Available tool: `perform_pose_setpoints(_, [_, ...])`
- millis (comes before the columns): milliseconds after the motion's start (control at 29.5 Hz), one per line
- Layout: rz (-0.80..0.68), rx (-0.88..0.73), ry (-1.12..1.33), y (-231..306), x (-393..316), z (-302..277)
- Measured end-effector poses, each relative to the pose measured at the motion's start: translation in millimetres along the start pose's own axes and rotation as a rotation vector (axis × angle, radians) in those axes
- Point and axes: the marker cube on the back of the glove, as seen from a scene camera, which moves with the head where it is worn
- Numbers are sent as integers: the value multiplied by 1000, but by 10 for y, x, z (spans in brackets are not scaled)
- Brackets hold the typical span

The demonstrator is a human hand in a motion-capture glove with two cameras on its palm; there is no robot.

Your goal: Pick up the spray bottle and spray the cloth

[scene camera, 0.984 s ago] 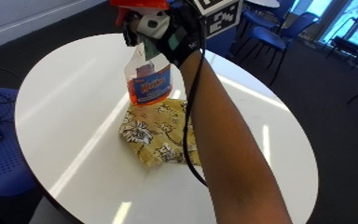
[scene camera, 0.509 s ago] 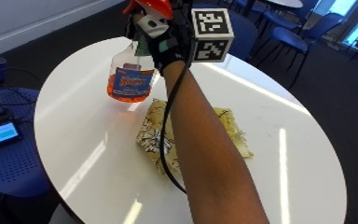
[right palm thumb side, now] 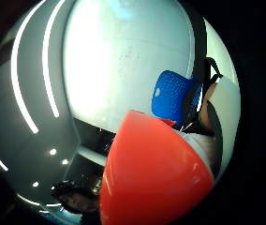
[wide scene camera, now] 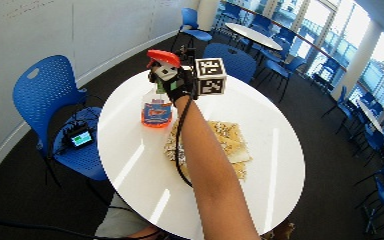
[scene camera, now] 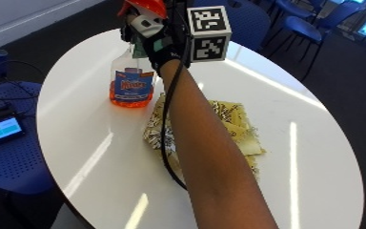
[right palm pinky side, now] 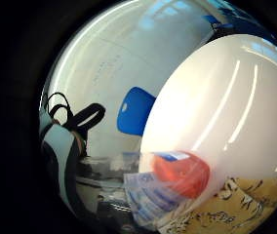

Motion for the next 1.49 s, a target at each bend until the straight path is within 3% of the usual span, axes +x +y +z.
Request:
perform_pose_setpoints(1052, [-17,-23,2,63,-64,70])
perform_pose_setpoints(1493, [86,-125,-22,175,259,105])
